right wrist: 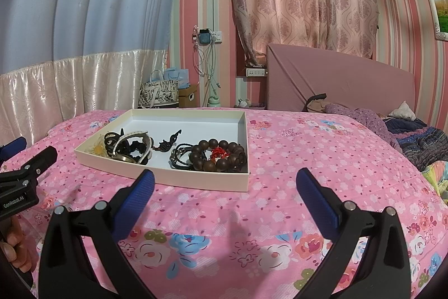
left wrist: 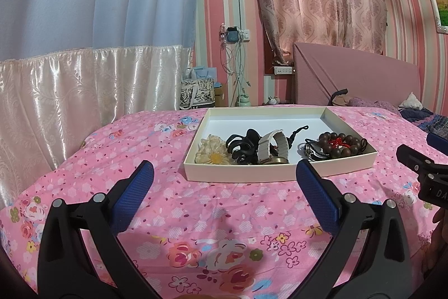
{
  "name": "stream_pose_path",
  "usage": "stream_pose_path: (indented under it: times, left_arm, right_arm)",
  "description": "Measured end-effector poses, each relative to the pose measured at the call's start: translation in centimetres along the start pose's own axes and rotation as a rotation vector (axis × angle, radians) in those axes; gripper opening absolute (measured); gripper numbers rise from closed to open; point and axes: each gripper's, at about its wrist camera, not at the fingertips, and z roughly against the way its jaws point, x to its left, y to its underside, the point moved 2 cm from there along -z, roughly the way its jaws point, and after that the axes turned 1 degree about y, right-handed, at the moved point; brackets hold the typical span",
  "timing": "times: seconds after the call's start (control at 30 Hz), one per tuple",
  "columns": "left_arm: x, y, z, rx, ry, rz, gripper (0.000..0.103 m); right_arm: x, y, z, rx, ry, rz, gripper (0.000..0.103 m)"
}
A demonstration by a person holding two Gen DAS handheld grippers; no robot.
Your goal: Organize jewelry
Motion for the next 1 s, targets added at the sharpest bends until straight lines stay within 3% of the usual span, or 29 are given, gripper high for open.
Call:
stream_pose_path:
  times: [1.0]
  left_arm:
    - [-0.14,0.11,0.20,-0.001,-0.006,-0.001,0.100]
  right_arm:
    - [-0.21,-0.28,0.02,0.010,0.008,-0.002,0.101]
